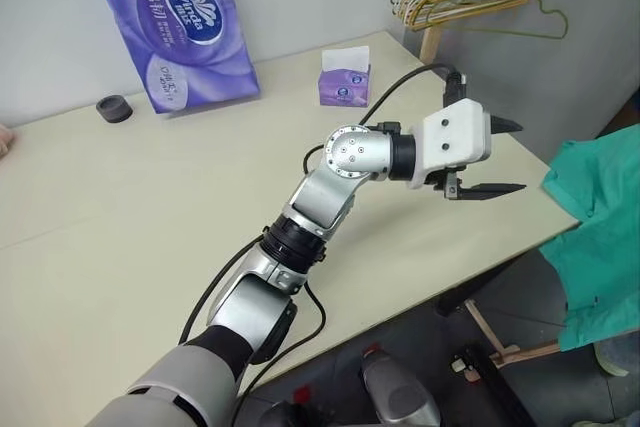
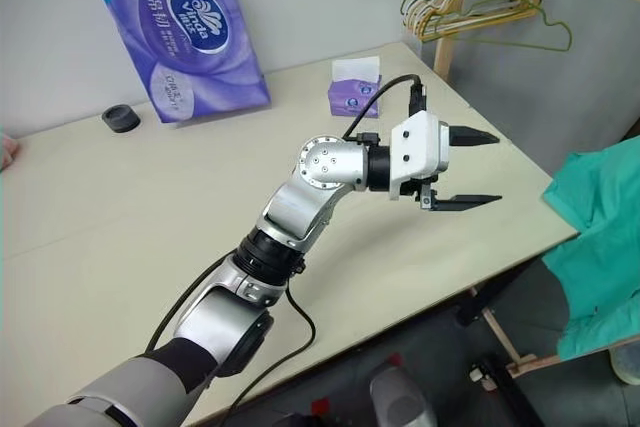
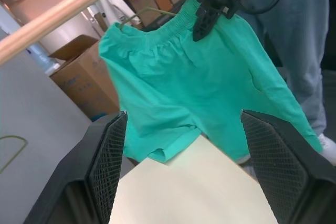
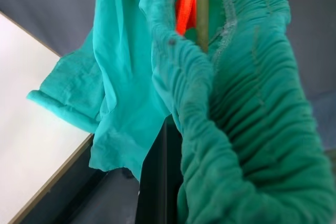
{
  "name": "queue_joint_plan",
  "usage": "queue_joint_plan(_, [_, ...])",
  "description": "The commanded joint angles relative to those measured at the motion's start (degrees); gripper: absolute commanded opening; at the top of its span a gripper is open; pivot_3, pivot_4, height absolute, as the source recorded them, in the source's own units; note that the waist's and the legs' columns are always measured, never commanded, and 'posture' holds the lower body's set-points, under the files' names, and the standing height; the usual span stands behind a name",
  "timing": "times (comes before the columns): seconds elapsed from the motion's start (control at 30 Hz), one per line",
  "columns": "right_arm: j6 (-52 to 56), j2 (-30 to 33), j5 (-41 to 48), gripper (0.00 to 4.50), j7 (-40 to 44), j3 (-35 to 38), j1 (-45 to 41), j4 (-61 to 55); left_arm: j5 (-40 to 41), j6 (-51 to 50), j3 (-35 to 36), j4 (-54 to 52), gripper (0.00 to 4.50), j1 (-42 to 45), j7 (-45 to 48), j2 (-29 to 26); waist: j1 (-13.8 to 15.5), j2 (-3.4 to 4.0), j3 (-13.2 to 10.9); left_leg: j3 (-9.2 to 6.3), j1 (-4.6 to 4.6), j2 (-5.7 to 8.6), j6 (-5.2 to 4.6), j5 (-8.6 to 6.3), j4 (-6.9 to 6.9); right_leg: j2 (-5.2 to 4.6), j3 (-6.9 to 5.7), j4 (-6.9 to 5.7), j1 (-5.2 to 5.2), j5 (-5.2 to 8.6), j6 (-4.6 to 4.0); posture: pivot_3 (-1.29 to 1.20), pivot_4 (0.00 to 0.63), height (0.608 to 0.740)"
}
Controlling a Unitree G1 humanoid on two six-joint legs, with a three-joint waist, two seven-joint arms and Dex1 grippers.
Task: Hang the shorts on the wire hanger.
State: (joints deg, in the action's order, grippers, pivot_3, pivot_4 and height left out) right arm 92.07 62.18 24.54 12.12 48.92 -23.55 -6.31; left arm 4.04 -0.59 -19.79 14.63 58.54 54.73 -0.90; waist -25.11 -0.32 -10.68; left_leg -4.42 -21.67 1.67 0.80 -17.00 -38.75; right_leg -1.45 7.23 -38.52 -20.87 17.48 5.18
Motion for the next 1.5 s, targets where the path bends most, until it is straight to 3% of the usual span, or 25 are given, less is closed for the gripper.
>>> queue_joint_plan(0.03, [0.43,3.67,-1.75,0.0,-1.08,-2.67,-7.25,2.57,-0.19,1.55,1.23,-0.39,3.64,1.59,-2.48,0.86,-0.13,0.24,-0.47,0.1,0.02,0.0,0.0,0.0,0.0,-0.01,0.1,0.02,-0.01,0.02,0.13,-0.46,0.233,0.74])
queue_joint_plan(0.43, [-5.14,8.49,-6.35,0.0,-0.2,-7.23,-15.5,18.3,-1.14,3.6,0.5,1.06,3.64,2.27,-4.38,1.45,0.17,0.31,-2.41,0.32,-0.1,0.21,0.0,0.0,-0.01,-0.25,0.34,0.04,-0.21,-0.17,0.15,-0.45,0.26,0.74])
queue_joint_plan(0.8, [0.43,1.97,-8.31,0.0,-0.46,-0.98,-11.42,11.46,-0.17,2.17,-0.23,0.03,3.64,2.13,-3.25,2.3,0.86,0.22,-2.53,0.29,-0.28,0.28,0.0,0.0,0.0,-0.38,0.41,0.54,-0.18,-0.34,0.46,-0.44,0.269,0.74])
queue_joint_plan(1.1, [-0.78,1.24,-9.24,0.0,0.52,-1.57,-11.43,10.73,14.97,-16.36,1.2,-8.7,3.64,1.55,6.8,3.46,1.42,0.24,-2.62,0.19,-0.34,0.62,-0.05,-0.03,0.01,-0.78,0.4,0.7,-0.19,-0.36,0.64,-0.44,0.265,0.74])
queue_joint_plan(1.3, [-2.27,1.09,-9.24,0.0,1.0,-2.01,-11.63,10.7,17.56,-17.64,1.72,-9.69,3.64,2.33,11.41,1.27,1.41,0.24,-2.62,0.2,-0.26,0.61,-0.05,-0.03,0.01,-0.77,0.45,0.67,-0.11,-0.37,0.66,-0.43,0.256,0.74])
queue_joint_plan(1.5, [-3.57,0.91,-9.27,0.0,1.44,-2.58,-11.67,10.91,16.49,-16.71,2.65,-7.37,3.64,3.23,10.01,1.32,1.44,0.27,-2.6,0.25,-0.25,0.64,-0.05,-0.03,0.0,-0.79,0.59,0.75,-0.12,-0.41,0.73,-0.41,0.242,0.74])
